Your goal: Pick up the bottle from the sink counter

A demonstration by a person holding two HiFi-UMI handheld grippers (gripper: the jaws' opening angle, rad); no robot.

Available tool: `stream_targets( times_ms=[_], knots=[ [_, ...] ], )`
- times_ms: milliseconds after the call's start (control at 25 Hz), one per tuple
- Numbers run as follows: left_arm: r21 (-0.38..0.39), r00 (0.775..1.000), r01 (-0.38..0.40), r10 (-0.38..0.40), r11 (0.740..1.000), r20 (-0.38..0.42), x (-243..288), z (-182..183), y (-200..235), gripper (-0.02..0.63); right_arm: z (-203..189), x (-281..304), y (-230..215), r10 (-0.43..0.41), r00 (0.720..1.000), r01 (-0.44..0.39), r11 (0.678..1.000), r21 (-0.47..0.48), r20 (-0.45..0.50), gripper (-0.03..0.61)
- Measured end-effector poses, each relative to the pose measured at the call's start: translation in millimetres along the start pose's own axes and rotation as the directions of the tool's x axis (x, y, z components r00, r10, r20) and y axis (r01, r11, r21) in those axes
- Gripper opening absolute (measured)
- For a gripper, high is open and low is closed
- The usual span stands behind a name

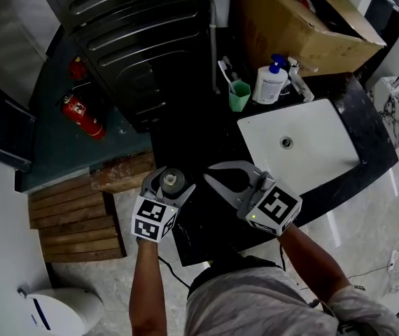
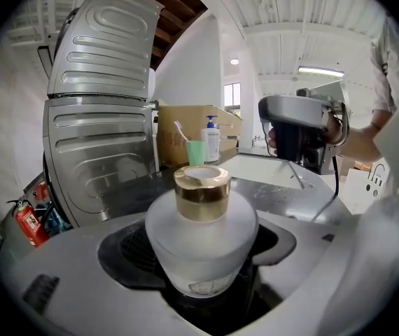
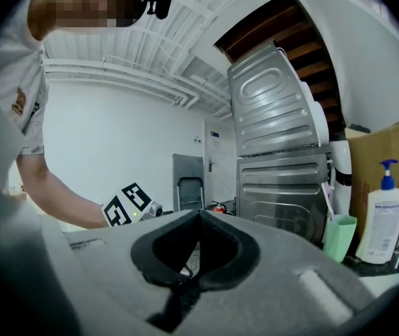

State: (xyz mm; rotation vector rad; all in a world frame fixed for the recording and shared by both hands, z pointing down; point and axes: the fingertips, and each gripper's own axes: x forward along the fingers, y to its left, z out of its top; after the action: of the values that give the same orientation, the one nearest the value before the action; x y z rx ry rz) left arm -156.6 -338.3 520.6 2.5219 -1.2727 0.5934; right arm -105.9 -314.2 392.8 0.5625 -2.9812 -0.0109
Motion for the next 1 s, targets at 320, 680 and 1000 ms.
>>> stream_targets(
  times_ms=[320,680,1000],
  knots=[
    [0.003,1.000,0.005,-0.005,1.000,-0.006,0,0,-1,0.331,-5,0,-2,-0.010,1.000,0.010,1.000,0.004,-0.010,0.000],
    [0.018,1.000,-0.021,0.021,1.000,-0.008,-6,6,-2,0.330,-5,0,-2,-0.018,1.000,0.018,1.000,0.007,-0.014,0.000],
    [0.030,0.997,-0.041,0.039,0.999,0.069,-26,40,-14,0.331,-1,-7,2,-0.024,1.000,0.024,1.000,0.003,-0.005,0.000]
  ],
)
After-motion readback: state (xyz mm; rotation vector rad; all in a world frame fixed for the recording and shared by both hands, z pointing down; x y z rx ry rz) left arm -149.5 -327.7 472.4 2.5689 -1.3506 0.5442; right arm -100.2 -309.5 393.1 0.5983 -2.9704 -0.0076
